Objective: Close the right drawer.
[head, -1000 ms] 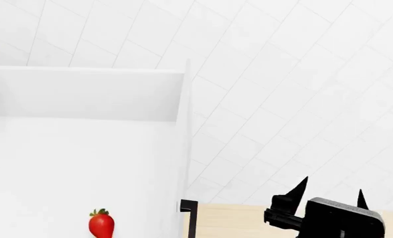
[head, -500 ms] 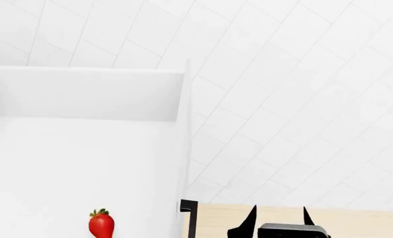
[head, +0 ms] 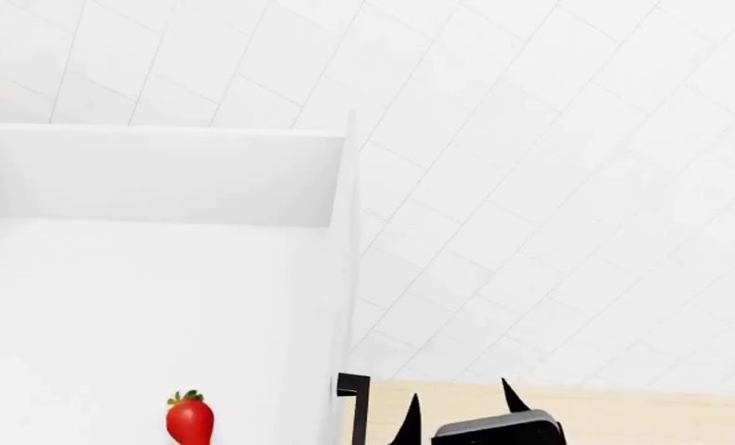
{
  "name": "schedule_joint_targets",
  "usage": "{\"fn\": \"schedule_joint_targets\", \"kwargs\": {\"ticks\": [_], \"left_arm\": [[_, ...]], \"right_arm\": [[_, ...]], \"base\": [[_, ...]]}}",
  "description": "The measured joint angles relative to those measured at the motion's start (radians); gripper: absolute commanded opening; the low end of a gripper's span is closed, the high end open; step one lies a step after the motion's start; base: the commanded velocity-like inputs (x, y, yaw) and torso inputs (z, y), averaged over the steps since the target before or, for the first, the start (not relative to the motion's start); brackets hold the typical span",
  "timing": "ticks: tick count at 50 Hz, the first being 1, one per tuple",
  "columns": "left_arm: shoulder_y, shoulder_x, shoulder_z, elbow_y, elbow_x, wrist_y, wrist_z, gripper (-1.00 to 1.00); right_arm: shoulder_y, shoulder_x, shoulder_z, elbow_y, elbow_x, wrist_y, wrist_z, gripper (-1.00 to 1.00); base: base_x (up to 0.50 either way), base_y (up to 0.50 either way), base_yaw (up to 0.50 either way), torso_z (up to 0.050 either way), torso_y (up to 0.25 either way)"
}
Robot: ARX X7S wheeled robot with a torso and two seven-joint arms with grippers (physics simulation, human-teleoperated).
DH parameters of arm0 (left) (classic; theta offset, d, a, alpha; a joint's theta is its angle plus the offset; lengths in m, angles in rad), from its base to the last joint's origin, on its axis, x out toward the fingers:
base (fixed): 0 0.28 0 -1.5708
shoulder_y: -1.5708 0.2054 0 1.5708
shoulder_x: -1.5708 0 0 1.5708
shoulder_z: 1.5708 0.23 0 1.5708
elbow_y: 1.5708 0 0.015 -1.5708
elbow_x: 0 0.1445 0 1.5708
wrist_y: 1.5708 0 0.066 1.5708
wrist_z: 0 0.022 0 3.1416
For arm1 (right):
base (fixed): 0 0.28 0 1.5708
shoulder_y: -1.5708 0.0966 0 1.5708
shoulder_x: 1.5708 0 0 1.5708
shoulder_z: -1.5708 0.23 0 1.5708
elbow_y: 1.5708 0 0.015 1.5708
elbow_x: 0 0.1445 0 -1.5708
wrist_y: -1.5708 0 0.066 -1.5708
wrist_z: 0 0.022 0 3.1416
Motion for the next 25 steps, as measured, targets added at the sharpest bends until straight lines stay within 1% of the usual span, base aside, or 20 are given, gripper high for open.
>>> {"fn": "schedule_joint_targets", "kwargs": {"ticks": [25], "left_arm": [[0.097,-0.088,-0.124,0.029,-0.033,-0.016,0.018,1.00]], "right_arm": [[0.026,0.023,-0.082,0.066,0.045,-0.113,-0.215,1.00]], "base": [[0.00,0.00,0.00,0.000,0.000]]}}
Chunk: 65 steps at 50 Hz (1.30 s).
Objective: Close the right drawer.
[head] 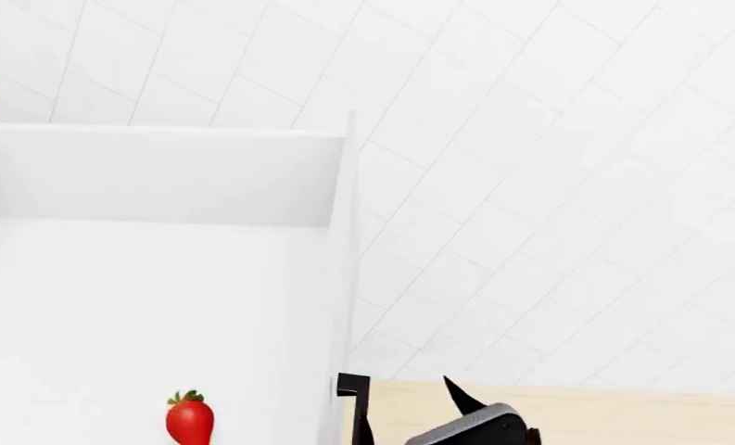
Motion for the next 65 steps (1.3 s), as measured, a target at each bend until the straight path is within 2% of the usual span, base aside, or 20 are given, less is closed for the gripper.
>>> {"fn": "schedule_joint_targets", "kwargs": {"ticks": [12,30,33,38,42,48,55,65], "left_arm": [[0.054,-0.071,-0.160,0.042,-0.089,-0.081,-0.020,1.00],[0.144,-0.244,-0.522,0.064,-0.359,-0.265,-0.132,1.00],[0.177,-0.260,-0.573,0.066,-0.372,-0.272,-0.127,1.00],[0.236,-0.281,-0.652,0.071,-0.379,-0.281,-0.111,1.00],[0.272,-0.297,-0.698,0.071,-0.387,-0.284,-0.107,1.00],[0.321,-0.313,-0.763,0.071,-0.397,-0.287,-0.099,1.00],[0.359,-0.331,-0.813,0.069,-0.437,-0.290,-0.121,1.00],[0.396,-0.361,-0.858,0.053,-0.545,-0.282,-0.202,1.00]], "right_arm": [[0.021,0.015,-0.015,0.055,0.039,-0.069,-0.103,1.00],[0.044,0.016,-0.047,0.127,0.108,-0.154,-0.286,1.00],[0.043,0.010,-0.160,0.052,0.173,-0.059,-0.189,1.00],[0.069,0.014,-0.472,-0.108,0.277,0.108,0.128,1.00],[0.093,-0.005,-0.671,-0.217,0.338,0.192,0.316,1.00],[0.106,-0.048,-0.896,-0.380,0.371,0.272,0.483,1.00],[0.136,-0.086,-1.056,-0.470,0.406,0.309,0.564,1.00],[0.160,-0.108,-1.155,-0.544,0.416,0.348,0.643,1.00]], "base": [[0.00,0.00,0.00,0.000,0.000],[0.00,0.00,0.00,0.000,0.000],[0.00,-0.02,0.01,0.000,0.000],[0.00,-0.01,0.01,0.000,0.002],[0.00,0.00,0.00,0.000,0.000],[0.00,0.00,0.00,0.000,0.000],[0.00,0.00,0.00,0.000,0.000],[0.00,0.00,0.00,0.000,0.000]]}}
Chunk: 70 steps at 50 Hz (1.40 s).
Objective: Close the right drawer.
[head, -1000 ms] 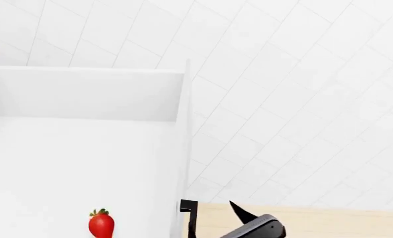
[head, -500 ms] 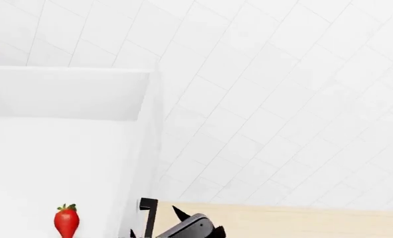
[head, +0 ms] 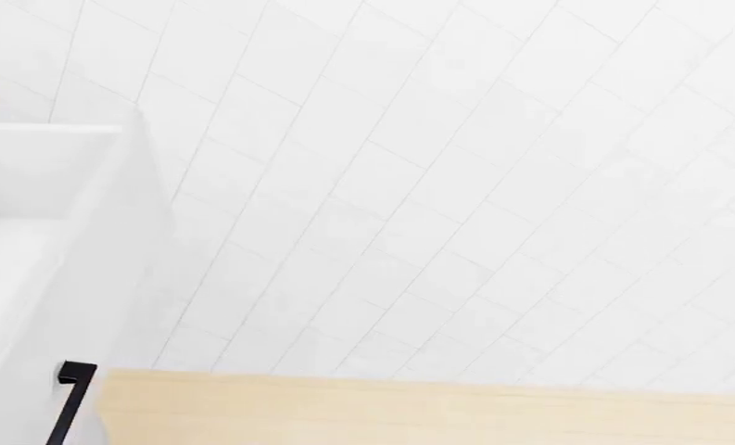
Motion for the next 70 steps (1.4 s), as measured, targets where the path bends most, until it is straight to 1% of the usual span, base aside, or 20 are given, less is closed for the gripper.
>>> {"fn": "schedule_joint_targets", "kwargs": {"ticks": [7,12,17,23,32,40,44,48,51,56,59,63,65,66,68,70], "left_arm": [[0.023,-0.028,-0.017,-0.015,-0.080,0.017,-0.063,1.00],[0.033,-0.044,-0.006,-0.022,-0.126,0.044,-0.108,1.00],[0.035,-0.052,0.033,-0.022,-0.163,0.086,-0.153,1.00],[0.026,-0.065,0.115,-0.015,-0.201,0.159,-0.211,1.00],[-0.005,-0.085,0.264,-0.003,-0.221,0.275,-0.274,1.00],[-0.059,-0.081,0.441,0.009,-0.188,0.379,-0.299,1.00],[-0.128,-0.090,0.574,0.006,-0.173,0.440,-0.314,1.00],[-0.277,-0.087,0.765,-0.007,-0.162,0.492,-0.339,1.00],[-0.430,-0.043,0.929,-0.026,-0.145,0.507,-0.364,1.00],[-0.647,0.086,1.168,-0.062,-0.081,0.527,-0.394,1.00],[-0.728,0.178,1.286,-0.080,-0.024,0.550,-0.400,1.00],[-0.785,0.296,1.423,-0.106,0.077,0.593,-0.385,1.00],[-0.794,0.351,1.483,-0.120,0.132,0.620,-0.372,1.00],[-0.792,0.377,1.513,-0.126,0.162,0.637,-0.363,1.00],[-0.778,0.429,1.574,-0.141,0.227,0.676,-0.343,1.00],[-0.753,0.480,1.632,-0.162,0.293,0.721,-0.318,1.00]], "right_arm": [[0.031,-0.006,-0.029,-0.056,0.001,0.031,0.037,1.00],[0.092,-0.007,-0.040,-0.118,0.009,0.072,0.060,1.00],[0.185,0.001,-0.037,-0.215,0.031,0.136,0.096,1.00],[0.298,0.069,0.006,-0.378,0.072,0.219,0.147,1.00],[0.455,0.249,0.130,-0.618,0.166,0.319,0.216,1.00],[0.547,0.449,0.249,-0.751,0.235,0.358,0.260,1.00],[0.581,0.571,0.314,-0.826,0.281,0.368,0.289,1.00],[0.610,0.714,0.389,-0.915,0.340,0.366,0.327,1.00],[0.629,0.840,0.450,-0.978,0.393,0.349,0.354,1.00],[0.640,1.078,0.539,-1.057,0.473,0.267,0.387,1.00],[0.644,1.204,0.580,-1.082,0.514,0.214,0.404,1.00],[0.657,1.322,0.626,-1.103,0.559,0.175,0.430,1.00],[0.654,1.353,0.662,-1.116,0.579,0.175,0.429,1.00],[0.637,1.346,0.701,-1.127,0.577,0.195,0.408,1.00],[0.570,1.299,0.808,-1.154,0.588,0.272,0.349,1.00],[0.446,1.249,0.943,-1.176,0.597,0.351,0.296,1.00]], "base": [[0.00,0.00,0.00,0.000,0.000],[0.00,0.00,0.00,0.000,0.000],[0.00,0.00,0.00,0.000,0.000],[0.00,0.00,0.00,0.000,0.000],[0.00,0.00,0.00,0.000,0.000],[0.00,0.00,0.00,0.000,0.000],[0.00,0.00,0.00,0.000,0.000],[0.00,0.00,0.00,0.000,0.000],[0.00,0.00,0.00,0.000,0.000],[0.00,0.00,0.00,0.000,0.000],[0.00,0.00,0.00,0.000,0.000],[0.00,0.00,0.00,0.000,0.000],[0.00,0.00,0.00,0.000,0.000],[0.00,0.00,0.00,0.000,0.000],[0.00,0.00,0.00,0.000,0.000],[0.00,0.00,0.00,0.000,0.000]]}}
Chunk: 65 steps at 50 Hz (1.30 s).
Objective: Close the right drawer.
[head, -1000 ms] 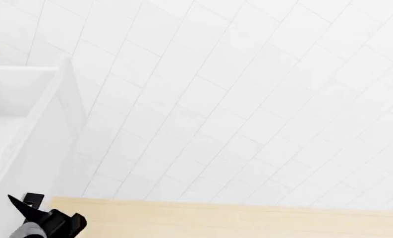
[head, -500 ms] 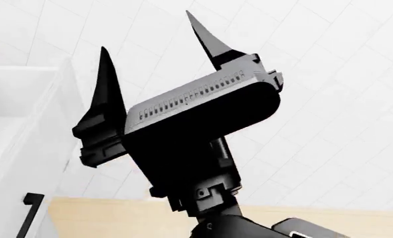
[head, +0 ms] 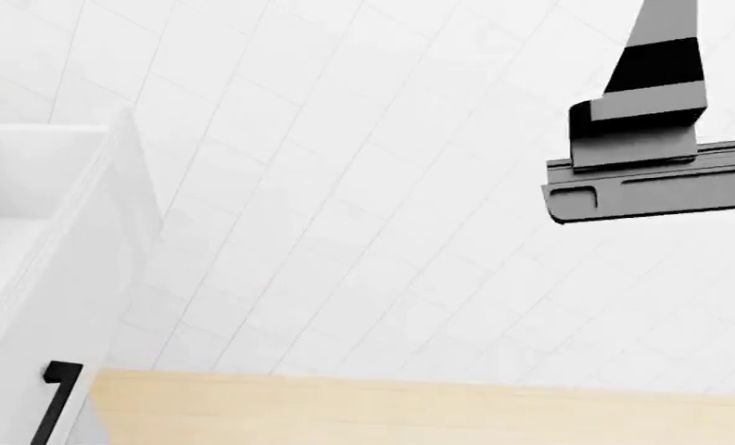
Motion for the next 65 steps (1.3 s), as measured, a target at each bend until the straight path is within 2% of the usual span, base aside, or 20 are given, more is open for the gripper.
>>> {"fn": "schedule_joint_targets", "kwargs": {"ticks": [5,10,15,21,36,45,51,58,65], "left_arm": [[0.077,0.110,0.129,-0.065,0.150,0.117,0.060,1.00],[0.149,0.201,0.225,-0.128,0.260,0.217,0.102,1.00],[0.222,0.271,0.287,-0.196,0.346,0.315,0.130,1.00],[0.308,0.331,0.321,-0.298,0.421,0.430,0.156,1.00],[0.451,0.428,0.341,-0.656,0.537,0.698,0.252,1.00],[0.491,0.475,0.366,-0.921,0.564,0.850,0.331,1.00],[0.499,0.496,0.460,-1.085,0.529,0.965,0.352,1.00],[0.504,0.509,0.619,-1.263,0.441,1.109,0.365,1.00],[0.506,0.517,0.783,-1.413,0.324,1.237,0.375,1.00]], "right_arm": [[-0.324,-0.107,0.430,-0.035,0.014,0.139,-0.104,1.00],[-0.521,-0.186,0.796,-0.062,-0.009,0.223,-0.175,1.00],[-0.653,-0.247,1.018,-0.077,-0.033,0.271,-0.227,1.00],[-0.754,-0.300,1.162,-0.087,-0.060,0.297,-0.268,1.00],[-0.874,-0.390,1.288,-0.092,-0.115,0.295,-0.325,1.00],[-0.827,-0.435,1.136,-0.044,-0.233,0.250,-0.329,1.00],[-0.783,-0.463,1.022,0.000,-0.308,0.218,-0.332,1.00],[-0.757,-0.480,0.954,0.028,-0.349,0.194,-0.340,1.00],[-0.851,-0.473,1.088,-0.040,-0.252,0.222,-0.361,1.00]], "base": [[0.00,0.00,0.00,0.000,0.000],[0.00,0.00,0.00,0.000,0.000],[0.00,0.00,0.00,0.000,0.000],[0.00,0.00,0.00,0.000,0.000],[0.00,0.00,0.00,0.000,0.000],[0.00,0.00,0.00,0.000,0.000],[0.00,0.00,0.00,0.000,0.000],[0.00,0.00,0.00,0.000,0.000],[0.00,0.00,0.00,0.000,0.000]]}}
